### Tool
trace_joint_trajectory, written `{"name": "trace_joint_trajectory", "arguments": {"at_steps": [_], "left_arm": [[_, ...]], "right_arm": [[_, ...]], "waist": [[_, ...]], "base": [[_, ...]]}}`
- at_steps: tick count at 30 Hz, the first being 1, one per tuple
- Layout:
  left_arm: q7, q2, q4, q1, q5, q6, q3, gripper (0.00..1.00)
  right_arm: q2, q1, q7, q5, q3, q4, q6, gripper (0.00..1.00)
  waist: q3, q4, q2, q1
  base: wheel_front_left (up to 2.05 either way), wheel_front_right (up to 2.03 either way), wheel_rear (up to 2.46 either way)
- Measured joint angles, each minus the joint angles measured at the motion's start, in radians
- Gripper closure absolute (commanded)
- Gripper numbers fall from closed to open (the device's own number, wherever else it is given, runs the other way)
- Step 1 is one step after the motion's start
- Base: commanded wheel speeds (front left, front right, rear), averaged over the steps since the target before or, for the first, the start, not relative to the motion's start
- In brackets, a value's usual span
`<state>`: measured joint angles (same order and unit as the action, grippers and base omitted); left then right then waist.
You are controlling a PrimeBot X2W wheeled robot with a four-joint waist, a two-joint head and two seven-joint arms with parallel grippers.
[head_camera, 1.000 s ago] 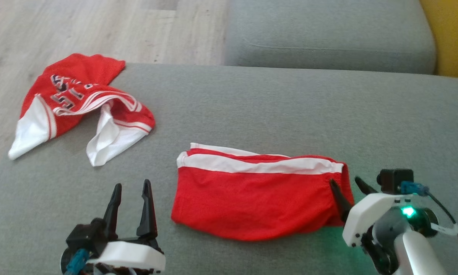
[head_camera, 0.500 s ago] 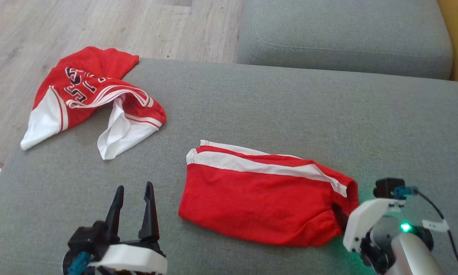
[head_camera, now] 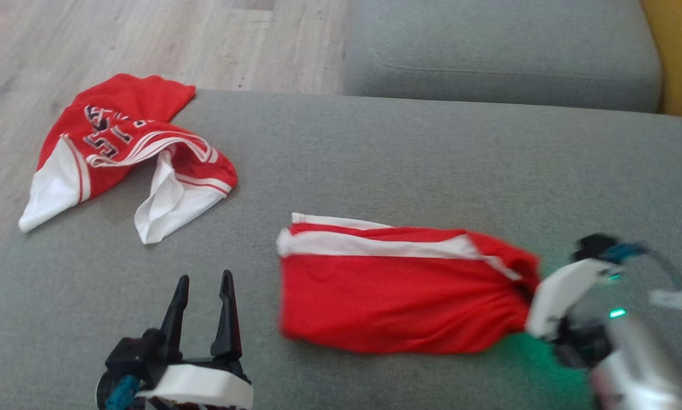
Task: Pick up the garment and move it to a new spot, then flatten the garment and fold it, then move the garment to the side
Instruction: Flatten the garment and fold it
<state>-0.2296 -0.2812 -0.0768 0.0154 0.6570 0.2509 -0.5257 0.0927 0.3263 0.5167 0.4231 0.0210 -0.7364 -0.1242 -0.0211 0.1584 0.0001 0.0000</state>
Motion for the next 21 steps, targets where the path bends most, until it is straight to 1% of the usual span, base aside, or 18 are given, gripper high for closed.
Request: {"name": "trace_joint_trajectory", "arguments": {"at_steps": [4,5,7,9,14,19,20,21], "left_arm": [[0.000,0.001,0.002,0.000,0.000,0.005,-0.004,0.00],[0.000,0.001,0.002,0.000,0.000,0.005,-0.004,0.00],[0.000,0.001,0.002,0.000,0.000,0.005,-0.006,0.00],[0.000,0.002,0.002,0.000,0.000,0.005,-0.007,0.00],[0.000,0.002,0.001,0.000,0.000,0.005,-0.008,0.00],[0.000,0.002,0.002,0.001,0.000,0.005,-0.016,0.00],[0.000,0.002,0.002,0.001,0.000,0.005,-0.016,0.00],[0.000,0.002,0.002,0.001,0.000,0.005,-0.018,0.00]], "right_arm": [[0.119,0.012,0.034,0.015,-0.038,0.028,0.000,1.00],[0.143,0.011,0.042,0.017,-0.049,0.033,0.000,1.00],[0.172,0.010,0.053,0.017,-0.066,0.046,0.000,1.00],[0.180,0.006,0.066,0.017,-0.069,0.063,0.000,1.00],[0.169,-0.027,0.082,0.053,-0.046,0.143,0.000,1.00],[0.153,-0.074,0.084,0.099,0.026,0.281,0.000,1.00],[0.153,-0.074,0.084,0.099,0.026,0.281,0.000,1.00],[0.146,-0.079,0.089,0.109,0.044,0.314,0.000,1.00]], "waist": [[-0.003,-0.015,0.0000,0.0000],[-0.003,-0.018,0.0000,0.0000],[-0.003,-0.024,0.0000,0.0000],[-0.002,-0.028,0.0000,0.0000],[-0.001,-0.033,0.0000,0.0000],[-0.004,-0.025,0.0000,0.0000],[-0.004,-0.025,0.0000,0.0000],[-0.005,-0.022,0.0000,0.0000]], "base": [[0.00,0.00,0.00],[0.00,0.00,0.00],[0.00,0.00,0.00],[0.00,0.00,0.00],[0.00,0.00,0.00],[0.00,0.00,0.00],[0.00,0.00,0.00],[0.00,0.00,0.00]]}}
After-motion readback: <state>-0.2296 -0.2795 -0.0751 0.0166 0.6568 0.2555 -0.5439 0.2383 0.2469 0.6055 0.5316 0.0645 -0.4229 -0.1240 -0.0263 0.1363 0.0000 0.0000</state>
